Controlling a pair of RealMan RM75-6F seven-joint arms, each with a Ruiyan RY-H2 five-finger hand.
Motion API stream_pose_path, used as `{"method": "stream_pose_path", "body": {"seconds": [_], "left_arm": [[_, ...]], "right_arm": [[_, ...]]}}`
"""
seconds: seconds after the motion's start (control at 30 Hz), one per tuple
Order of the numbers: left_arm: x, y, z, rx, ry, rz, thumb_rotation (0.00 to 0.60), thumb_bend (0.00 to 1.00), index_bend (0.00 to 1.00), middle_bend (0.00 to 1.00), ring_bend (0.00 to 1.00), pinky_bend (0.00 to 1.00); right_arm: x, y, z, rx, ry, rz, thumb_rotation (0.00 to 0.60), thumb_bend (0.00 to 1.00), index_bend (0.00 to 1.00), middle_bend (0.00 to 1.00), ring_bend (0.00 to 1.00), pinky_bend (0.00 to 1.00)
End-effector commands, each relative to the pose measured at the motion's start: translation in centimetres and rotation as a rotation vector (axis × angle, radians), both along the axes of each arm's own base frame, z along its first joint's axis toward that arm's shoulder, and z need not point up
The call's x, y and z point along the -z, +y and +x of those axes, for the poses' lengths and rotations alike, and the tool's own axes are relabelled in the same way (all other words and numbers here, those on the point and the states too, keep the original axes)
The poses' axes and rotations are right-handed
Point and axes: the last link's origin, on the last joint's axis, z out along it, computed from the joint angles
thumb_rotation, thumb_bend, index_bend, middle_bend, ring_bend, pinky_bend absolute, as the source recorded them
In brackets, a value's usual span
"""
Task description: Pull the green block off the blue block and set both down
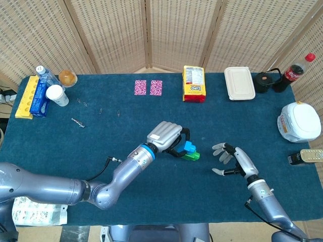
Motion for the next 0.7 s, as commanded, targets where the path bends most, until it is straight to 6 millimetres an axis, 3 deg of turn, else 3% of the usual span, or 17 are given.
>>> {"method": "stream_pose_path", "body": {"seconds": [0.03,0.7], "left_arm": [[0.3,-0.1,0.5,-0.006,-0.008,0.011,0.539,0.51,0.77,0.89,0.83,0.83],[2.5,-0.8,2.3,-0.03,-0.051,0.017,0.539,0.51,0.77,0.89,0.83,0.84]], "right_arm": [[0.3,-0.2,0.4,0.003,-0.006,0.02,0.6,0.19,0.32,0.38,0.46,0.46],[1.8,-2.1,1.7,0.059,-0.047,0.058,0.6,0.19,0.37,0.39,0.46,0.45]]}}
